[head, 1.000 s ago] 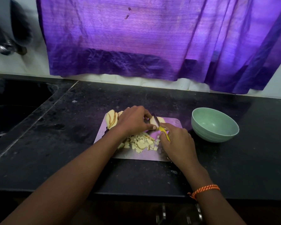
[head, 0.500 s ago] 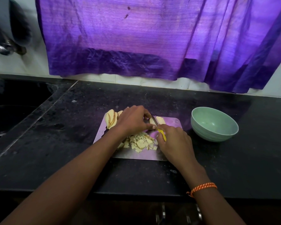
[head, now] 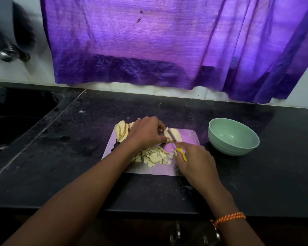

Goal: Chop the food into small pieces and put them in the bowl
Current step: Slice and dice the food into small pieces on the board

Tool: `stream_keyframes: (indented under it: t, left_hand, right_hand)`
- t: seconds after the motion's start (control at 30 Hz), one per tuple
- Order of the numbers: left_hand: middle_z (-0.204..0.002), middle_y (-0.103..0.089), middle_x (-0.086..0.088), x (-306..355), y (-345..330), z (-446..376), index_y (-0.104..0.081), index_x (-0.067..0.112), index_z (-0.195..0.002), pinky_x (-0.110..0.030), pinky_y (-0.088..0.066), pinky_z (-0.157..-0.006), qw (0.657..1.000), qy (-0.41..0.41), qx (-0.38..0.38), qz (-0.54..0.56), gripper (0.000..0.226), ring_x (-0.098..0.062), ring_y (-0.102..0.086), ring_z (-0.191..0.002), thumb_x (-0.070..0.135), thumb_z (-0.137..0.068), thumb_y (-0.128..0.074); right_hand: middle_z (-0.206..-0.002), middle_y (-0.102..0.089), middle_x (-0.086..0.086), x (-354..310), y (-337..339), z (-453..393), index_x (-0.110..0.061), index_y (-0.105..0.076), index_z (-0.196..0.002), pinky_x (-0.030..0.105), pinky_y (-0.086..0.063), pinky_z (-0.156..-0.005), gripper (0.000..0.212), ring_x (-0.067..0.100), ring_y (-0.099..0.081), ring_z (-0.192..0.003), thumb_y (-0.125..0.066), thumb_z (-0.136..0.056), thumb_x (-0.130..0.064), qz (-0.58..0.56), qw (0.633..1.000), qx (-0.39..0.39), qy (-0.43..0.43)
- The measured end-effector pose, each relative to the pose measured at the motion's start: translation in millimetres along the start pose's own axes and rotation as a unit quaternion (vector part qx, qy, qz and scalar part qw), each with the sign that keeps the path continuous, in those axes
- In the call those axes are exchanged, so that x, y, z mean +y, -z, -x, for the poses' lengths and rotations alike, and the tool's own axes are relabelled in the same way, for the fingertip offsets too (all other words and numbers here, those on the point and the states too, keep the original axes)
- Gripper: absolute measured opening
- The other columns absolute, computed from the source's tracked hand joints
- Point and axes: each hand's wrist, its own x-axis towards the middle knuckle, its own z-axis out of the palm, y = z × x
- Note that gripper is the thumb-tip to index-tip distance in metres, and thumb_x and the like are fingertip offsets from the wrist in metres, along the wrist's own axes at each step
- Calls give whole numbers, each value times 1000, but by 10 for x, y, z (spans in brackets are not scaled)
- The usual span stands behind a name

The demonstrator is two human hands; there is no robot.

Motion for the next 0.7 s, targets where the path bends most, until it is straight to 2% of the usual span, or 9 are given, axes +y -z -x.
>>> stream_keyframes:
  t: [0.1,0.2,0.3,0.43,0.53,0.7]
  left_hand:
    - [-117,-75,11,9,5,1,-76,30,-126,-54,-48,-109,1000,1,0,3,47,-7,-54,-95,52,-85,-86]
    - [-116,-75,11,8,-4,-3,-77,31,-125,-54,-48,-110,1000,-4,2,7,46,-6,-54,-94,51,-85,-86]
    - [-114,-74,13,-11,-18,-5,-76,33,-124,-56,-47,-111,1000,-8,4,14,44,-6,-55,-95,52,-85,-86]
    - [-106,-71,20,-49,-33,2,-74,42,-117,-64,-32,-120,998,-51,0,24,31,-4,-55,-96,47,-88,-84]
    - [-109,-74,21,-33,-27,-6,-79,43,-108,-62,-25,-125,998,-61,6,7,19,-1,-52,-92,48,-90,-82]
    - [-115,-76,20,-21,-8,0,-82,42,-101,-58,-22,-128,998,-57,10,-2,16,0,-59,-92,52,-89,-82]
  right_hand:
    - [-103,-70,4,101,14,101,-37,-60,-139,36,-49,-77,40,24,-62,-94,-53,-100,-43,-14,1000,15,-3]
    - [-107,-71,3,191,1,171,-40,-59,-141,35,-46,-75,42,22,-61,-95,-53,-100,-45,-14,1000,21,-4]
    - [-102,-72,5,243,-19,217,-40,-59,-140,35,-46,-73,43,25,-62,-92,-53,-98,-46,-16,999,27,-2]
    - [-99,-72,4,247,-37,211,-39,-61,-139,32,-44,-69,42,22,-62,-86,-53,-98,-47,-23,999,36,-1]
    - [-99,-71,3,250,-36,202,-39,-60,-140,34,-48,-71,43,21,-60,-86,-52,-98,-47,-22,999,35,0]
    - [-95,-70,1,284,-22,245,-38,-60,-140,36,-51,-73,44,18,-59,-85,-51,-99,-47,-24,999,39,-8]
